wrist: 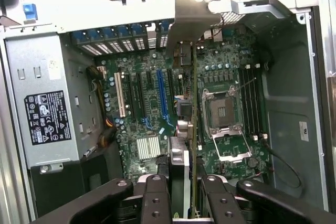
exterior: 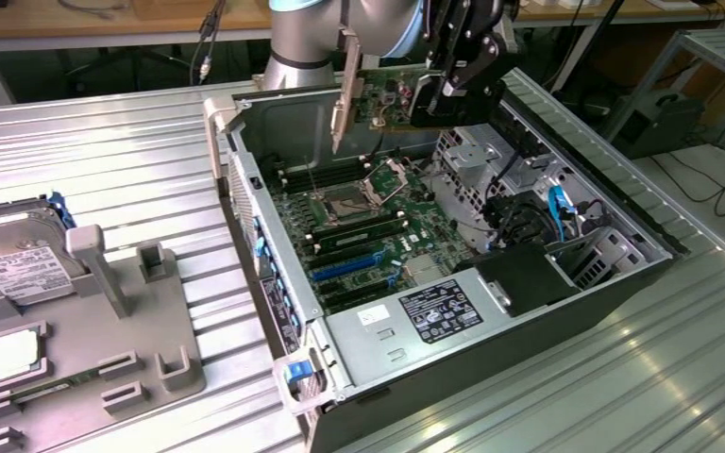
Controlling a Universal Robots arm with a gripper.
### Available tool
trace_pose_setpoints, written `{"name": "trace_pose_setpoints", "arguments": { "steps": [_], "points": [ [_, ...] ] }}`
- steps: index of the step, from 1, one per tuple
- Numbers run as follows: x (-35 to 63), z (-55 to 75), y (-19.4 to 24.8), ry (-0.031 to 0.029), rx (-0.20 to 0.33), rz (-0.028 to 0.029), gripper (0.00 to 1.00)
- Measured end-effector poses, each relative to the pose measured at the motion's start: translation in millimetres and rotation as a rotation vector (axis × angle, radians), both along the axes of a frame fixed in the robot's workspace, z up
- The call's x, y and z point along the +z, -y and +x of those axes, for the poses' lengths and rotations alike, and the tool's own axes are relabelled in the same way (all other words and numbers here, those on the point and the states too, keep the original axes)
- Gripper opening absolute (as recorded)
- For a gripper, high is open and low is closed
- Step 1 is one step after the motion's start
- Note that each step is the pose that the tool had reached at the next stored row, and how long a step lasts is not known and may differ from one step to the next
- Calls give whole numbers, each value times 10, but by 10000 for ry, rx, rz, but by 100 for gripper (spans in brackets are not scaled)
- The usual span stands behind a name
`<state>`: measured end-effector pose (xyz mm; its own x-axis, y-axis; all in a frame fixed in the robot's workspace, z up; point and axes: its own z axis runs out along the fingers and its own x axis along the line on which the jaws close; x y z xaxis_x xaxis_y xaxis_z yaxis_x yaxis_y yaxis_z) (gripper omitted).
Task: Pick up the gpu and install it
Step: 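Insert the gpu into the slot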
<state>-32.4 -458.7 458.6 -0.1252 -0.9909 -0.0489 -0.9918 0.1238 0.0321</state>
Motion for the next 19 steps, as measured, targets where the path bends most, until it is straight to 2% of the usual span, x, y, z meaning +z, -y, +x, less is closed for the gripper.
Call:
{"name": "trace_pose_setpoints", "arguments": {
  "steps": [2,3,8,13,17,19],
  "points": [
    [-4,0,0,12,256,5,28],
    [-7,0,1,41,418,4,28],
    [-19,0,1,279,822,-1,28],
    [-26,-1,2,288,1171,7,28],
    [-59,0,23,283,1258,78,28],
    [-77,-4,35,281,1257,81,28]
  ]
}}
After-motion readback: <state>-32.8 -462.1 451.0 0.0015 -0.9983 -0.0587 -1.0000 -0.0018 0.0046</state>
